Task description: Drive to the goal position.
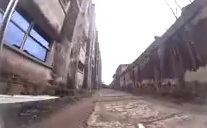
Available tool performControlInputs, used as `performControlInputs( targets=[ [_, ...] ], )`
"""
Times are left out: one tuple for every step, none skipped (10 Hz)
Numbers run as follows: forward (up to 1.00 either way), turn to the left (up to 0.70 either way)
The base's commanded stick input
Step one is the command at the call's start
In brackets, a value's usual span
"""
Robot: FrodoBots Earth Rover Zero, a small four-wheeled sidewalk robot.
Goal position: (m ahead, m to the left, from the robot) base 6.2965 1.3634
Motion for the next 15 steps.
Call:
performControlInputs(
  targets=[
    [0.85,0.0],
    [0.85,0.0],
    [0.85,0.0],
    [0.85,0.0],
    [0.85,0.0],
    [0.85,0.0],
    [0.85,0.0],
    [0.85,0.0],
    [0.85,0.0],
    [0.85,0.0],
    [0.3,0.0],
    [0.3,0.0],
    [0.52,0.0],
    [0.96,0.0],
    [1.0,0.0]
  ],
)
